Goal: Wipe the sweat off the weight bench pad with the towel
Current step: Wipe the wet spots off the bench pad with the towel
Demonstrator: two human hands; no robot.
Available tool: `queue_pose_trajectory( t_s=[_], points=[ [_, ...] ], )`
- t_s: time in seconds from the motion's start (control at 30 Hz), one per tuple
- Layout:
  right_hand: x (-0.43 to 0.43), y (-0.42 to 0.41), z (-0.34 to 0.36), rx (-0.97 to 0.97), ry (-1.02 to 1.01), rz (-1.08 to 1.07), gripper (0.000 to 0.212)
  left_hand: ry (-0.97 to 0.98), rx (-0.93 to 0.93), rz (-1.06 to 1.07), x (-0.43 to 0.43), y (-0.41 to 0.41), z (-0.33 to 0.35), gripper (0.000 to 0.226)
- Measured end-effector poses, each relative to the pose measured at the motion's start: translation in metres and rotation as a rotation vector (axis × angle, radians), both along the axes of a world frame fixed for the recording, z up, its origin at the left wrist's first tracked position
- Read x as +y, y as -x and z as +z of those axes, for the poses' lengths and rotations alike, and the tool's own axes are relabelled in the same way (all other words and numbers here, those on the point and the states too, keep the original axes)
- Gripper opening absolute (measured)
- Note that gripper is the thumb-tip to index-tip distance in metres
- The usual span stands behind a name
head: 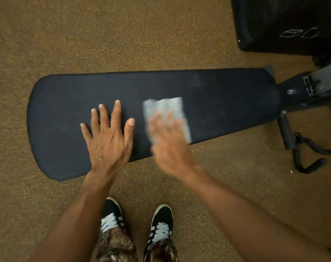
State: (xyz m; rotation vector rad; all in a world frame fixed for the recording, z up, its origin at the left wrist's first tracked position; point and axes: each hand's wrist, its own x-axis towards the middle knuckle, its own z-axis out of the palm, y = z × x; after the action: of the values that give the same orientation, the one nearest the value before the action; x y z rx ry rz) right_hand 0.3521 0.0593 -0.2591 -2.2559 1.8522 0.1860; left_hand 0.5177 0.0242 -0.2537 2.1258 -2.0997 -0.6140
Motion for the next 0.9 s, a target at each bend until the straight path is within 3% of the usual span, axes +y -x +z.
queue_pose_trajectory(
  t_s=[0.13,0.3,0.37,0.47,0.57,0.7,0.83,0.9],
  points=[
    [0.018,-0.042,-0.001,-0.153,-0.119,0.18,0.068,0.056,0.03,0.05,-0.003,-0.01,0.004,0.073],
    [0.002,0.072,-0.002,-0.011,-0.068,0.388,0.065,0.047,0.01,0.035,-0.003,-0.02,0.002,0.079],
    [-0.006,0.14,-0.001,0.08,-0.062,0.268,0.066,0.042,-0.018,0.023,-0.002,-0.019,-0.001,0.079],
    [-0.009,0.24,0.014,0.149,-0.077,-0.109,0.061,-0.01,-0.08,-0.023,0.0,-0.007,-0.002,0.079],
    [-0.015,0.289,0.031,0.218,-0.137,-0.377,0.057,-0.047,-0.146,-0.154,0.008,0.01,-0.005,0.078],
    [-0.02,0.242,0.009,0.195,-0.07,-0.384,0.052,-0.027,-0.163,-0.336,0.016,0.035,-0.006,0.077],
    [-0.023,0.125,-0.009,-0.058,-0.005,-0.537,0.07,-0.033,-0.139,-0.36,0.014,0.052,-0.008,0.073],
    [-0.021,0.073,-0.012,-0.227,0.024,-0.473,0.069,-0.031,-0.13,-0.345,0.014,0.054,-0.011,0.066]
  ],
)
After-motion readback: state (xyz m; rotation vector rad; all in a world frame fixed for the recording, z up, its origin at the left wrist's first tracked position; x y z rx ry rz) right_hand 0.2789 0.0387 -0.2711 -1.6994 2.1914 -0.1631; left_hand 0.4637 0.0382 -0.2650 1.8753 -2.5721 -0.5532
